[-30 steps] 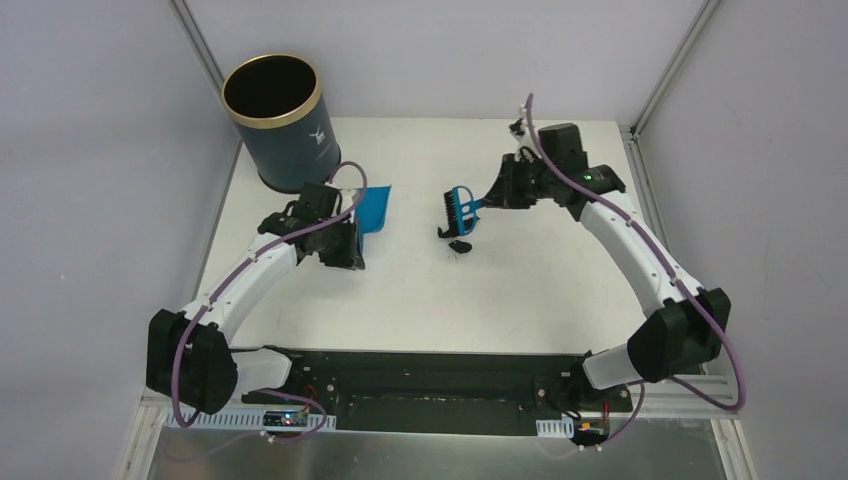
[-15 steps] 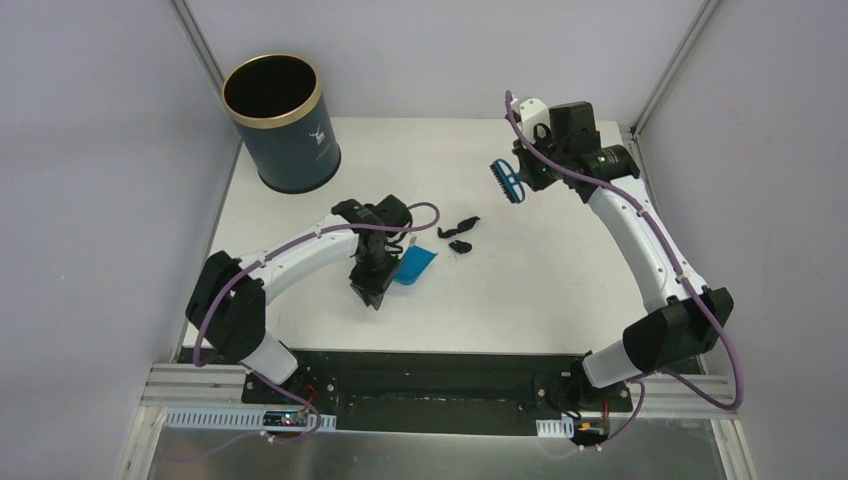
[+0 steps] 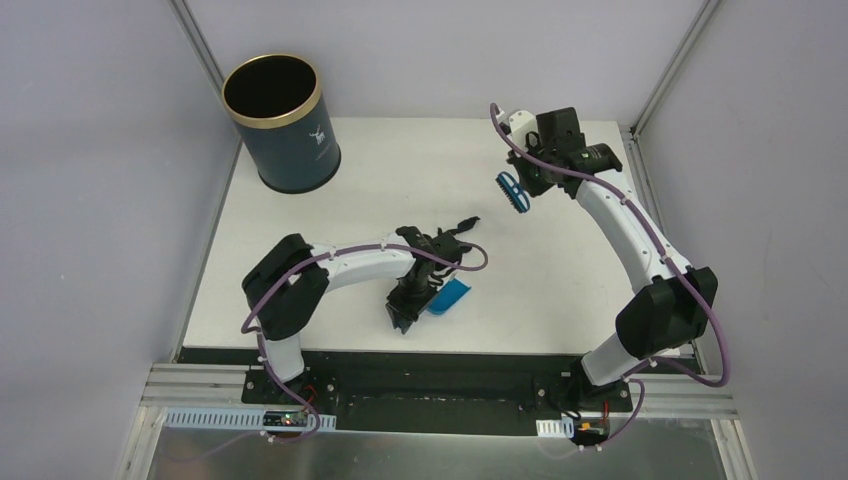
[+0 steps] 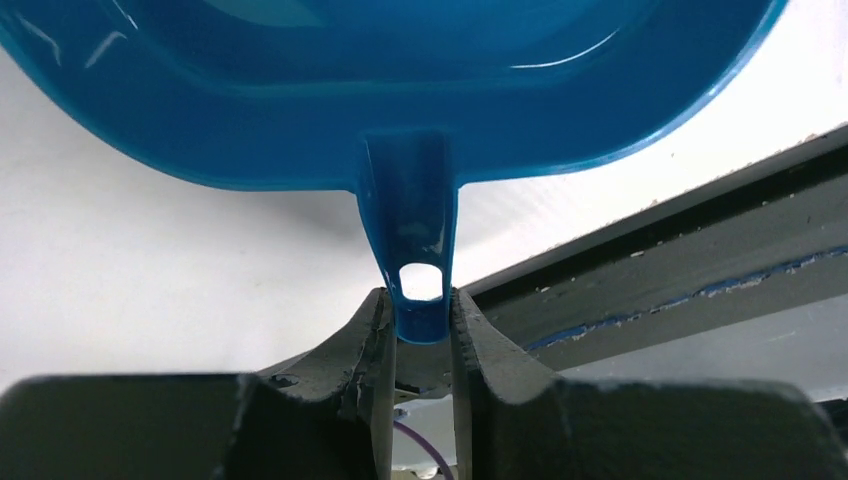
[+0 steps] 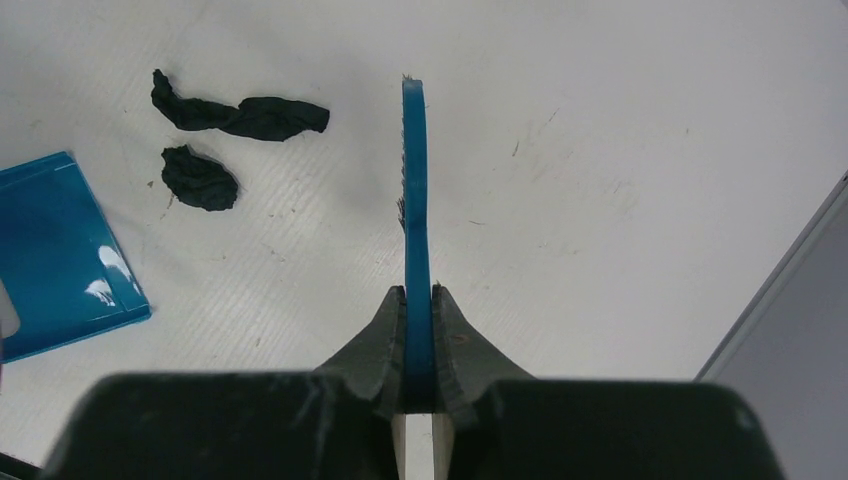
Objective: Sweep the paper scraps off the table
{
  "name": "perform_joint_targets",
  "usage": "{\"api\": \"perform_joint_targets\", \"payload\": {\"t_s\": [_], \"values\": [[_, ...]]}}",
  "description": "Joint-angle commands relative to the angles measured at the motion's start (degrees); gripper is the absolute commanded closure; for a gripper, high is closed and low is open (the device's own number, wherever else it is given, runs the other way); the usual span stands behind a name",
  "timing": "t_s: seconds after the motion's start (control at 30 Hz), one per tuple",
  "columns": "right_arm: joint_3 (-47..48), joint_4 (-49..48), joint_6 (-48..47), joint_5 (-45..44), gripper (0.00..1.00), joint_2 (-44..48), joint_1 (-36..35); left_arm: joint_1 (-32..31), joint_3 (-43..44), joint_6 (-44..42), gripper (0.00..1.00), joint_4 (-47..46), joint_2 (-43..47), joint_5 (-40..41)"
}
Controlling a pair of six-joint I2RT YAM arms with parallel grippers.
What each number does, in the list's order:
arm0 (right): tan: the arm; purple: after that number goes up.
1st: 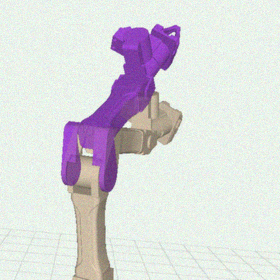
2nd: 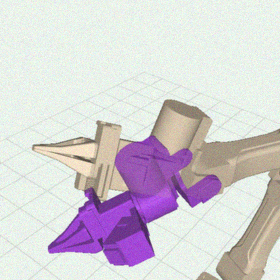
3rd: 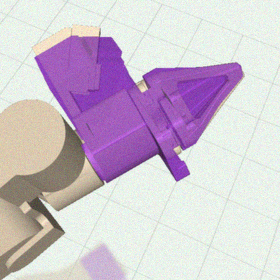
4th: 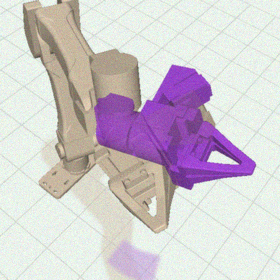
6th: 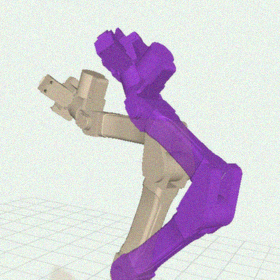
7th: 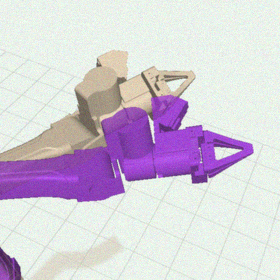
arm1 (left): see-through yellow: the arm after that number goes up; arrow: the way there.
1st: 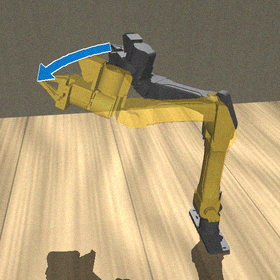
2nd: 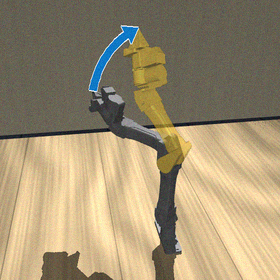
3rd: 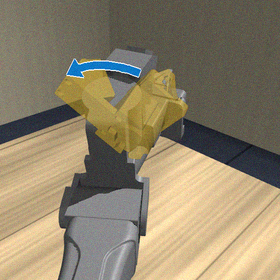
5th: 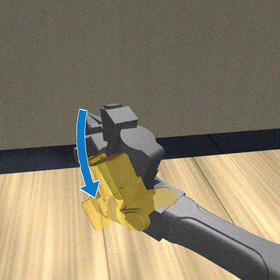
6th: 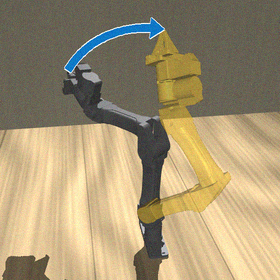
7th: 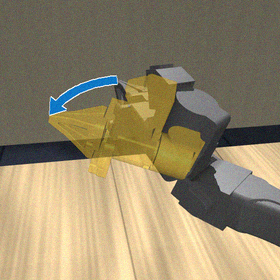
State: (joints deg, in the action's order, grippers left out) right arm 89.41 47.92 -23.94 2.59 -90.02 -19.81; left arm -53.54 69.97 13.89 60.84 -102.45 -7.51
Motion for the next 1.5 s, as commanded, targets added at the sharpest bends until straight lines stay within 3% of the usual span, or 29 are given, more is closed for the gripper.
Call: {"api": "perform_joint_targets", "payload": {"t_s": [0.0, 0.2, 0.33, 0.6, 0.87, 0.97, 1.07, 1.13, 1.27, 1.47], "values": [[0.2, -1.6, -0.1, -0.2, 1.0, 1.0, -0.1, -2.0, 2.5, 2.6, 0.79, -2.8, -1.3, 3.4], [-1.4, -2.9, 1.7, -0.5, 1.0, 0.6, -0.1, -5.1, -2.7, 7.1, 0.62, -9.9, 4.0, 13.6], [-2.3, -2.9, 2.3, 0.1, 1.0, 0.3, -0.1, -6.6, -9.5, 8.6, 0.58, -16.9, 9.8, 17.4], [-3.9, -2.1, 2.6, 0.8, 1.0, -0.7, 0.0, -7.0, -19.7, 7.2, 0.6, -28.1, 17.4, 14.9], [-4.3, -2.8, 3.6, 1.1, 1.0, -1.5, -0.1, -7.0, -22.8, 5.5, 0.67, -33.3, 17.7, 13.8], [-3.6, -3.1, 3.4, 1.4, 1.0, -2.3, -0.1, -6.9, -22.8, 5.3, 0.74, -33.7, 17.0, 12.8], [-2.2, -3.3, 2.6, 3.1, 1.0, -3.7, 0.0, -6.9, -21.2, 6.5, 0.82, -31.0, 17.3, 11.8], [0.4, -2.6, 0.5, 5.3, 1.0, -5.4, -0.1, -7.0, -17.5, 8.5, 0.9, -24.7, 17.8, 11.3], [9.1, -0.4, -4.2, 10.2, 1.0, -11.5, -0.1, -7.0, -7.2, 11.3, 0.95, -9.5, 18.2, 10.5], [22.2, 1.5, -8.3, 4.4, 1.0, -23.4, -2.4, -7.0, 1.6, 11.4, 1.0, 4.4, 13.0, 10.4]]}}
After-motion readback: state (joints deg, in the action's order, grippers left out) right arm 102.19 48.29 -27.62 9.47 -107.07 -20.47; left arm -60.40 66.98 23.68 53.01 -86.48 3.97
